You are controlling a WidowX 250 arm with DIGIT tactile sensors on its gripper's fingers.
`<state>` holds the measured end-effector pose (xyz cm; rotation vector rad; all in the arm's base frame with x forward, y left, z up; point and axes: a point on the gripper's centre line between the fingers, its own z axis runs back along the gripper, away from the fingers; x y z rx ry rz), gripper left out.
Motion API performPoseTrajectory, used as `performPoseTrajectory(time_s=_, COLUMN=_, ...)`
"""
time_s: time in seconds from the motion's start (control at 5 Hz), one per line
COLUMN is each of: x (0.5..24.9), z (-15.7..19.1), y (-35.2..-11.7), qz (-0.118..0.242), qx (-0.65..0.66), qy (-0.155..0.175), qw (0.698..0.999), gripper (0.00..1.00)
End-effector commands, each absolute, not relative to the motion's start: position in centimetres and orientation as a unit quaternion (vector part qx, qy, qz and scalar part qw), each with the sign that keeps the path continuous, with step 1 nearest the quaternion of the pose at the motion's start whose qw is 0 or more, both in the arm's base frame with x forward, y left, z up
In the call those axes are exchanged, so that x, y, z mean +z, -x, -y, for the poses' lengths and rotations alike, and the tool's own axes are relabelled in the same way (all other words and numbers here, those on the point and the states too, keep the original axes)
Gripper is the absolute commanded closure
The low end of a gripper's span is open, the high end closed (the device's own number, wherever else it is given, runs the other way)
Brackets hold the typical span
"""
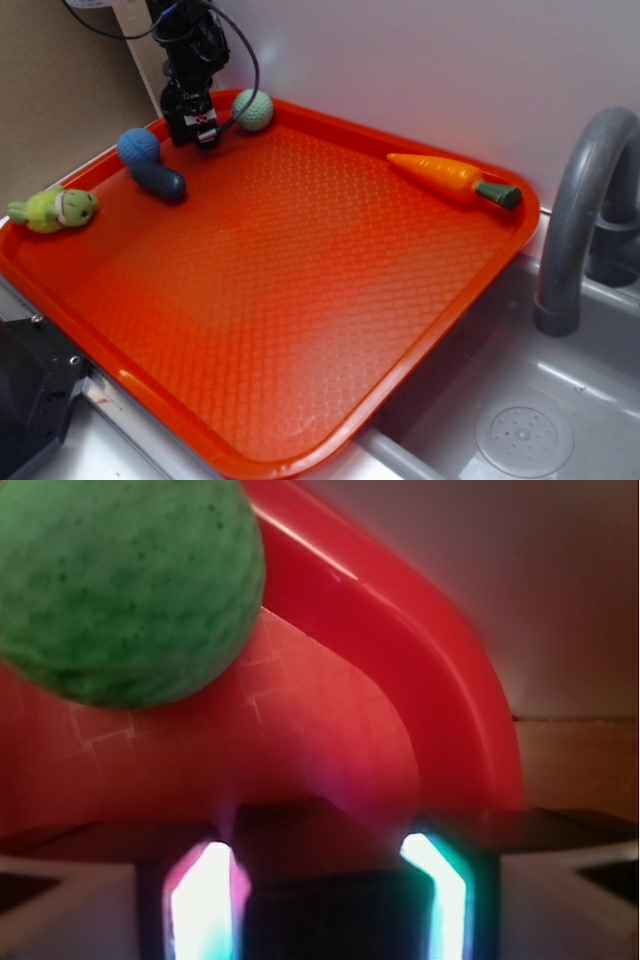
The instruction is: Grab the black box.
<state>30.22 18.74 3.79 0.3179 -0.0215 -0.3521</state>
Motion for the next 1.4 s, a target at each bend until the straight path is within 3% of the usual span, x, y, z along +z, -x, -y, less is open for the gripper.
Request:
performPoseTrajectory(time_s=0.0, x=6.6, z=-19.5, y=-29.5, qz=0.043, qx=-0.15, qy=-0.149, qw=0.976, gripper=1.0)
performPoseTrajectory(time_s=0.2, x=10.2, z=-18.0, y=-28.1, qz=0.067, qx=-0.128, qy=-0.103, qw=0.984, gripper=1.0)
performPoseTrajectory(time_s=0.4, x=15.0, z=-13.6, y=-25.5, qz=0.12, qx=-0.055, qy=-0.05, qw=0.99, gripper=1.0)
performPoseTrajectory(time_s=0.6, x=20.4, z=-8.8, y=-25.7, qz=0.101, qx=0.048, qy=-0.021, qw=0.993, gripper=1.0)
performPoseTrajectory(time_s=0.8, x=25.9, z=-4.8, y=-24.7, qz=0.072, qx=0.053, qy=0.041, qw=0.995, gripper=1.0)
performPoseTrajectory(time_s=1.0, x=28.3, z=0.0, y=-24.4, qz=0.082, qx=0.042, qy=0.014, qw=0.996, gripper=1.0)
performPoseTrajectory(time_s=1.2, x=27.1, z=0.6, y=-24.0, qz=0.091, qx=0.036, qy=0.0, qw=0.995, gripper=1.0)
